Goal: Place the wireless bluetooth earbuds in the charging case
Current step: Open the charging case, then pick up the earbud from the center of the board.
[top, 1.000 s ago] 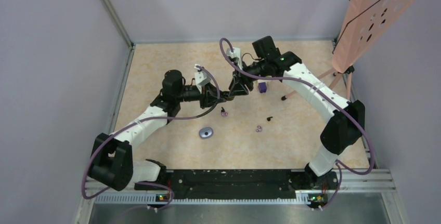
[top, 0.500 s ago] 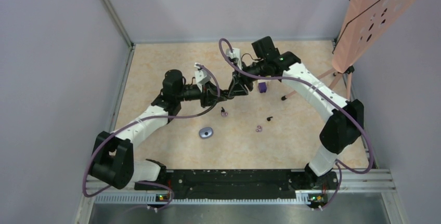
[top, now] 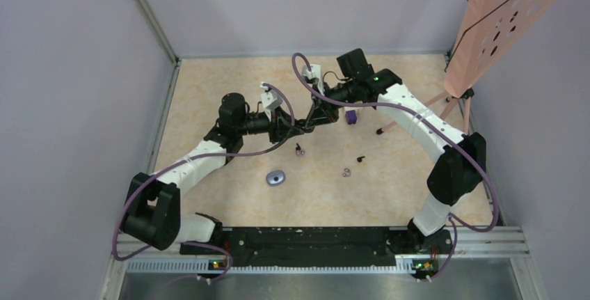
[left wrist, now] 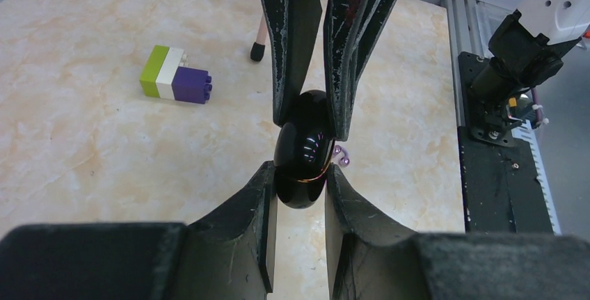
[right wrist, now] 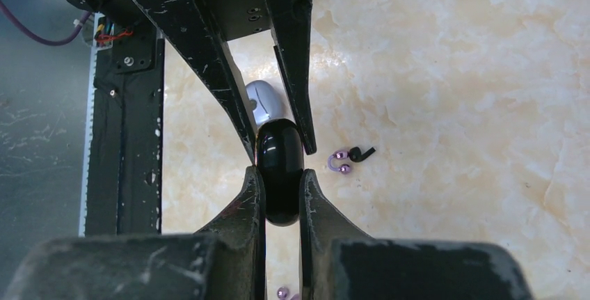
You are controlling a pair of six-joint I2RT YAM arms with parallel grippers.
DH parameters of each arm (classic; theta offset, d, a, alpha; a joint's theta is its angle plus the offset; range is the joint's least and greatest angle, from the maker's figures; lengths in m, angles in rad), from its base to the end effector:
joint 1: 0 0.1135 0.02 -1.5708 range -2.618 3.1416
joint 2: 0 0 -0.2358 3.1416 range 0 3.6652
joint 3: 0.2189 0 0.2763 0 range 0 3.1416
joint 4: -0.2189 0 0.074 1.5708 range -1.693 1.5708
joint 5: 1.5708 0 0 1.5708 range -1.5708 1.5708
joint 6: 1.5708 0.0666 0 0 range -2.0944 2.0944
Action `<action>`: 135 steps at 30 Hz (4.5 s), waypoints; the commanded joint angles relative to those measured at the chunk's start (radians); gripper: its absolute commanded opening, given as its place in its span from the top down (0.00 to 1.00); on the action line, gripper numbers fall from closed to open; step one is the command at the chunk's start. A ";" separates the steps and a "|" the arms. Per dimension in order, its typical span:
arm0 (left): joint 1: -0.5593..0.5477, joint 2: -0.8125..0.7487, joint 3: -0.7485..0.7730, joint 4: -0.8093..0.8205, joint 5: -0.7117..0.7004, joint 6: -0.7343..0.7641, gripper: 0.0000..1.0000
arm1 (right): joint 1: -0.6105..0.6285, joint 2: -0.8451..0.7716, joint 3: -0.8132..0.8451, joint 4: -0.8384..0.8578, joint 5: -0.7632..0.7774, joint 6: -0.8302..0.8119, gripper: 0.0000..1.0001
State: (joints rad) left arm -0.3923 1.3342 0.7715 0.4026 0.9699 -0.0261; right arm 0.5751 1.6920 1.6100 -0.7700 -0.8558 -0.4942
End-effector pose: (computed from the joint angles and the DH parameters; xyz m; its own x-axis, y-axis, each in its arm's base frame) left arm 0.2886 -0.1789 0.2318 -0.1725 0.0554 -0.9834 0.9644 0.2126 -0.1572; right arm 0.3081 0.2596 0.2967 -0.1889 -0.4930 -0.8492 -0.9808 0.0521 0.1880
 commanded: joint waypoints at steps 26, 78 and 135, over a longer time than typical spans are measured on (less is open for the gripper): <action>0.002 0.027 -0.024 0.189 0.024 -0.113 0.54 | -0.031 -0.011 0.049 0.056 -0.052 0.113 1.00; 0.119 0.035 0.030 0.104 0.103 -0.283 1.00 | -0.136 -0.214 -0.144 -0.136 0.210 0.060 0.60; 0.271 -0.173 0.041 -0.248 -0.045 -0.178 1.00 | -0.168 0.059 -0.321 -0.220 0.511 -0.767 0.68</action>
State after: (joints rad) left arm -0.1284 1.1732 0.7666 0.1455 0.9253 -0.2070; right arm 0.4156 1.7599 1.2781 -0.9775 -0.3786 -1.0603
